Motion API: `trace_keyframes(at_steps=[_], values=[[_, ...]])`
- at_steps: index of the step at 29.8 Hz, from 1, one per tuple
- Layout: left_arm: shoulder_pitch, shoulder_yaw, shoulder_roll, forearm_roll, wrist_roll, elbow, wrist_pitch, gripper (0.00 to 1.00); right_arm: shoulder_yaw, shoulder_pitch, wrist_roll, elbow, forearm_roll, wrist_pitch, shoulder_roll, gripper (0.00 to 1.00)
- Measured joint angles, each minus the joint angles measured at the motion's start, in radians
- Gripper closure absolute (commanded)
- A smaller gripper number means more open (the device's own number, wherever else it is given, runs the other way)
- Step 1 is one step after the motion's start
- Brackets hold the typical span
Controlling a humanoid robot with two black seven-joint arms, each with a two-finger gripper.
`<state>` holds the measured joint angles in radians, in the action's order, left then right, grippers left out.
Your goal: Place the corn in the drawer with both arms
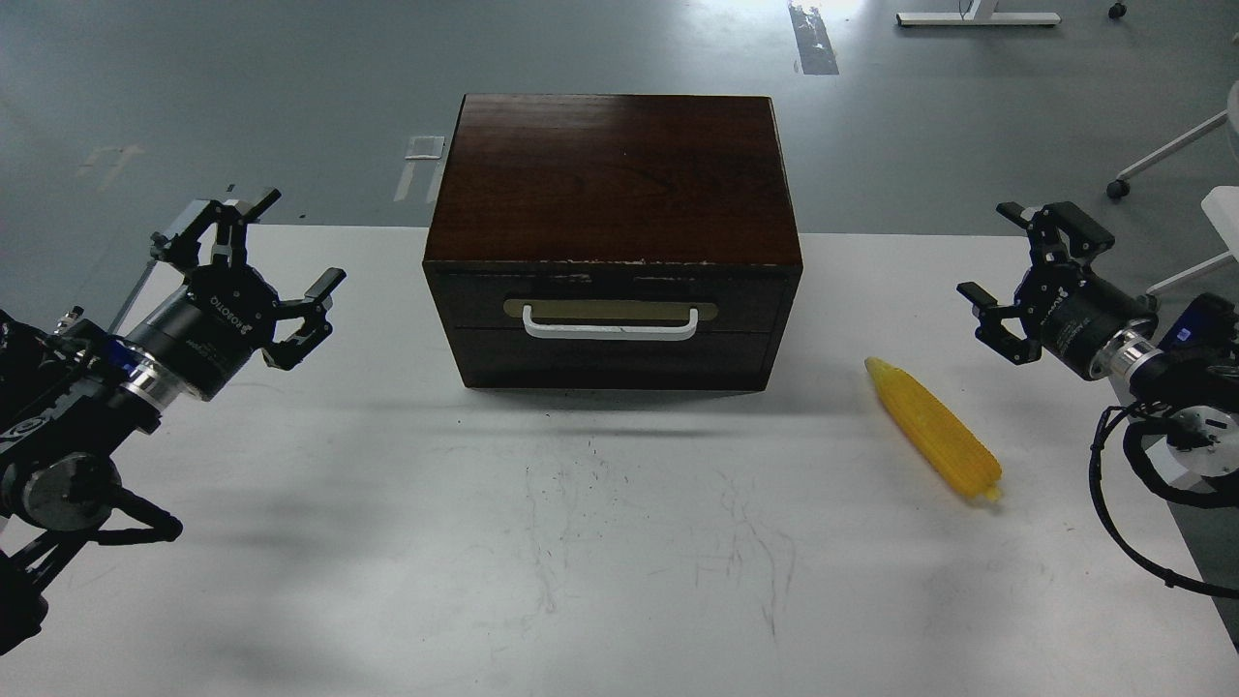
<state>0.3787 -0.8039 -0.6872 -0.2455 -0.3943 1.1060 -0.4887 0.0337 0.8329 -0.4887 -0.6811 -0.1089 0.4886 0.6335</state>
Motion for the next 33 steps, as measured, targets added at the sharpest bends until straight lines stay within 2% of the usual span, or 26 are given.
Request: trace_keyframes(at_steps=[15,24,28,33], values=[[-0.015,-0.017,0.007,-0.079,0.003,0.008,0.000,0.01,0.026,-0.016,0.000,-0.020,0.054,0.000,0.012,0.00],[-0.006,-0.027,-0.035,-0.085,-0.015,-0.001,0.000,0.01,0.036,-0.014,0.000,-0.020,0.054,0.000,0.018,0.00],[0.041,-0.030,-0.100,-0.113,-0.041,0.001,0.000,0.01,0.039,-0.012,0.000,-0.019,0.054,0.000,0.023,0.00],[0.185,-0.026,-0.162,-0.376,-0.085,0.037,0.000,0.01,0.057,-0.009,0.000,-0.017,0.054,0.000,0.025,0.00]])
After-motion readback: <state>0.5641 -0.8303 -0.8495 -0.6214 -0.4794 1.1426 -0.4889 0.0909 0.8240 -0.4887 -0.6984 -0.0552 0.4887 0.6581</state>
